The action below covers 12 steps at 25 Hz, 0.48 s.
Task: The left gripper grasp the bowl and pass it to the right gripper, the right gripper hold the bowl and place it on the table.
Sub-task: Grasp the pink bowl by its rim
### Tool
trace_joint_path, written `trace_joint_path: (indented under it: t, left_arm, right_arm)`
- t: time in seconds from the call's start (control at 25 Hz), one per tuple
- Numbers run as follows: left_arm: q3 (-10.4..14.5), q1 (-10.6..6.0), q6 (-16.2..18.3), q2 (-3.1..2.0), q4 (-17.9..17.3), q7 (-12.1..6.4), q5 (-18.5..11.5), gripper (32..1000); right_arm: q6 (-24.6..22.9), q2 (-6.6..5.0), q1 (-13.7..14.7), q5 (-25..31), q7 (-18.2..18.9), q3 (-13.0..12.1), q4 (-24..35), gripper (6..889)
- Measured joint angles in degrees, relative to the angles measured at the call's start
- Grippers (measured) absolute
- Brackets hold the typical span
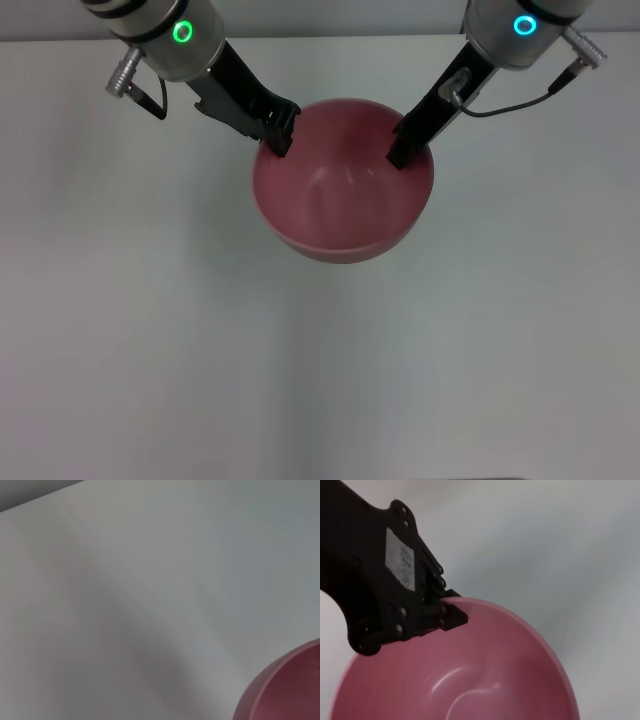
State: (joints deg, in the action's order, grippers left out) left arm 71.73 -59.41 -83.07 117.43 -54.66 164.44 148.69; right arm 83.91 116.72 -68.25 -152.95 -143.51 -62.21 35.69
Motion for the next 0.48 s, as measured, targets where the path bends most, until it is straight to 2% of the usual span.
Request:
trace_joint_path:
  t: [0.48]
  left_arm:
    - [-0.01,0.06,-0.46,-0.18,0.08,-0.35,-0.39,52]
  right_arm:
    - [-0.06,0.00,0.27,0.05,0.22,-0.02,0.00,100]
